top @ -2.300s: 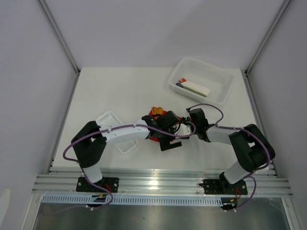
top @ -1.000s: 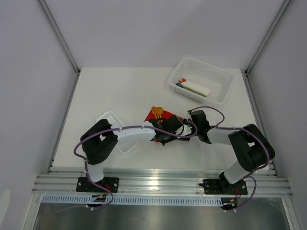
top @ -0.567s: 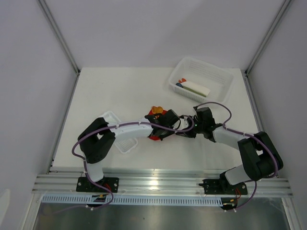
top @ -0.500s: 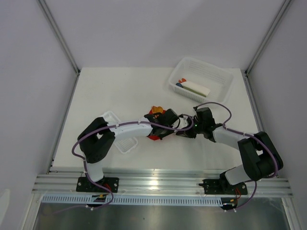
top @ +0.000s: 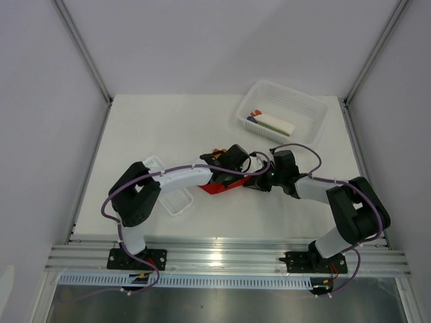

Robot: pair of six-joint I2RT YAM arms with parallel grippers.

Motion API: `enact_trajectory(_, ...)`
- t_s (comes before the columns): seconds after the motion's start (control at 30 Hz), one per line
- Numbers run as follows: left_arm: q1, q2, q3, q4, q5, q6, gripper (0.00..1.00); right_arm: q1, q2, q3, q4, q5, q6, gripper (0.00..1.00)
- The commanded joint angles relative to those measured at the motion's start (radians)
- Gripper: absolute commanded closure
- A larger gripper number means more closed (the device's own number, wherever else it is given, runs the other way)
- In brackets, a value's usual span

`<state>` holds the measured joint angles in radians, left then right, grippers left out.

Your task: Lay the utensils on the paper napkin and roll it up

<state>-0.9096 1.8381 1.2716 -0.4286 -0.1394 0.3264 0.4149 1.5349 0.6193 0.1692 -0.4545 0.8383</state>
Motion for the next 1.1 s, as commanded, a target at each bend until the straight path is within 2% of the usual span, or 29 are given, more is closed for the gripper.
enact_trajectory(0.0, 0.012, 0.030, 0.072, 0.019, 0.040, 0.022, 0.83, 0.005, 0.057, 0.005, 0.166, -0.024, 0.080, 0.95)
enact_trajectory(0.23, 0.041, 0.046, 0.074, 0.030, 0.027, 0.023, 0.82, 0.016, 0.116, 0.003, 0.308, -0.015, 0.150, 0.96)
enact_trajectory(0.5, 0.043, 0.072, 0.084, 0.013, 0.026, 0.007, 0.82, 0.022, 0.175, 0.025, 0.302, 0.010, 0.174, 0.97)
enact_trajectory(0.73, 0.043, 0.085, 0.103, 0.008, 0.011, 0.002, 0.83, 0.027, 0.269, 0.046, 0.362, -0.013, 0.228, 0.98)
enact_trajectory(1.07, 0.043, 0.110, 0.109, 0.007, 0.012, 0.000, 0.85, 0.025, 0.185, -0.012, 0.319, 0.057, 0.214, 0.98)
